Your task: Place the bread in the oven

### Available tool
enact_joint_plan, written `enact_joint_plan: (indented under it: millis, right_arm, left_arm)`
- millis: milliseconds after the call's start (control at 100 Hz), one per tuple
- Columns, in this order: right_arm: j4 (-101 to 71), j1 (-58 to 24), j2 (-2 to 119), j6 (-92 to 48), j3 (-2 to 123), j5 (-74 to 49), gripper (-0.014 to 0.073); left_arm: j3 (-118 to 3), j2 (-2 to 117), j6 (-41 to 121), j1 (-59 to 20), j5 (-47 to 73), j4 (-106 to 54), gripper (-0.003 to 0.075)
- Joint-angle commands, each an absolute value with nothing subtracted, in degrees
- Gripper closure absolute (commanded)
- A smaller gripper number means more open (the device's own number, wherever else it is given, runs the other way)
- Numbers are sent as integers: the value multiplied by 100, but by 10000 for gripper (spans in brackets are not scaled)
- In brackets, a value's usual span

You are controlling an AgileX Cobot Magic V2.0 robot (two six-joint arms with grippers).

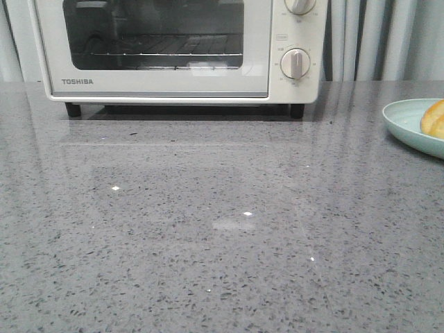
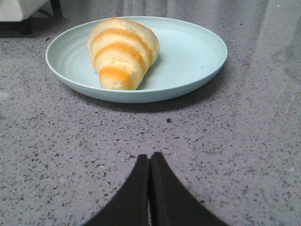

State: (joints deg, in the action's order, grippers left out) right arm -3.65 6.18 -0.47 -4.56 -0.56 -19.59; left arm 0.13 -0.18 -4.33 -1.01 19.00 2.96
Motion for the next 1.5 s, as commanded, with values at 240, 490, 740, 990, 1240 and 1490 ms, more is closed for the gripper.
enact_joint_plan:
  millis: [240,490,740,990,1240,1490]
  right_arm:
    - [-305,665,-154,-500,-201,-1831,669]
    - [-305,665,-154,-500,-201,-1831,669]
    - [-305,665,-154,-500,-201,-1831,669]
    - [-305,665,-154,-490,-201,-1356,669]
    - [-305,665,-154,-477,-201,378,669]
    - [-305,665,-154,-468,-201,2774,669]
  left_arm:
    - [131,-163,-438,-149,1494,241,741]
    - [131,-163,-438,-149,1494,241,741]
    - [131,-163,-438,-149,1494,276,741]
    - [131,-163,-438,-149,1422,254,741]
    - [131,-163,-448,-149,544,-465,741]
    - [131,-163,-448,-149,-559,-465,741]
